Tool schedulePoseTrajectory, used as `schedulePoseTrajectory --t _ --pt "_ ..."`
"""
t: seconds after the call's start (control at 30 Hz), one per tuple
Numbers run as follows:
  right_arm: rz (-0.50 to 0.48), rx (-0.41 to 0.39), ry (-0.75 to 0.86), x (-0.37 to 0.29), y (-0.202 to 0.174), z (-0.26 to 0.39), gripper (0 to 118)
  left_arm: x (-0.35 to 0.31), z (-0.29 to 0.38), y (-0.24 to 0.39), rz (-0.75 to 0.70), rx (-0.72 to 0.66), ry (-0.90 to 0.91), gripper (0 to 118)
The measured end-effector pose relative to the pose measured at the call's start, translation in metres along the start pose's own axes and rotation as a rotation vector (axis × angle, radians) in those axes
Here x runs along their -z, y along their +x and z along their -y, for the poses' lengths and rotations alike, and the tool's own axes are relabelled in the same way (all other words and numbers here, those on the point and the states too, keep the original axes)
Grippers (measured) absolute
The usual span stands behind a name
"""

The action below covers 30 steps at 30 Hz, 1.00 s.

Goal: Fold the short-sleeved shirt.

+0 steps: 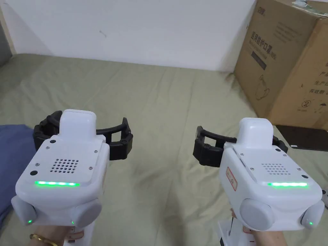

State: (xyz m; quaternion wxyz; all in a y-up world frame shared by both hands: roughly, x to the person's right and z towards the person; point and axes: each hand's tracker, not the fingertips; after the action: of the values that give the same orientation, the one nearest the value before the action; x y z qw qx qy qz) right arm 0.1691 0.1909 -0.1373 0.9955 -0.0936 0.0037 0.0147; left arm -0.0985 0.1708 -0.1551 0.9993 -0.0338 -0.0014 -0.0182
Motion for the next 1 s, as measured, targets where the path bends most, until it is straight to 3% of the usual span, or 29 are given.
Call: schedulePoseTrajectory --t 0.1,0.17,0.2,0.23,0.27,0.3,0.37,0.5,1.0 --pt "0.01 -0.009 -0.003 0.001 -0.001 -0.002 117 -0.001 -0.001 0.001 0.001 0.006 -0.001 117" --pt "0.011 -0.008 -0.008 0.0 0.0 -0.002 105 -0.002 -0.003 0.002 0.007 0.009 -0.004 109" --pt "0.012 -0.003 -0.005 -0.001 0.0 -0.003 86 -0.004 -0.004 0.002 0.008 0.017 0.001 91" --pt "0.021 0.002 -0.004 -0.001 0.001 -0.002 41 -0.005 -0.005 0.003 0.007 0.024 0.01 45" --pt "0.027 0.008 -0.009 0.0 0.001 -0.002 11 -0.004 -0.005 0.005 0.0 0.028 0.013 10" --pt "0.027 0.023 -0.013 0.0 0.003 -0.002 1 -0.003 -0.006 0.005 -0.017 0.031 0.007 0" --pt "0.006 0.063 -0.016 -0.002 0.008 -0.002 0 -0.006 -0.007 0.002 0.001 0.002 0.007 0" --pt "0.022 0.025 -0.014 -0.004 0.008 -0.002 0 -0.006 -0.006 0.003 -0.002 0.008 -0.002 0" --pt "0.02 0.039 -0.011 -0.007 0.009 -0.003 0 -0.006 -0.008 0.003 0.009 -0.005 0.003 0"
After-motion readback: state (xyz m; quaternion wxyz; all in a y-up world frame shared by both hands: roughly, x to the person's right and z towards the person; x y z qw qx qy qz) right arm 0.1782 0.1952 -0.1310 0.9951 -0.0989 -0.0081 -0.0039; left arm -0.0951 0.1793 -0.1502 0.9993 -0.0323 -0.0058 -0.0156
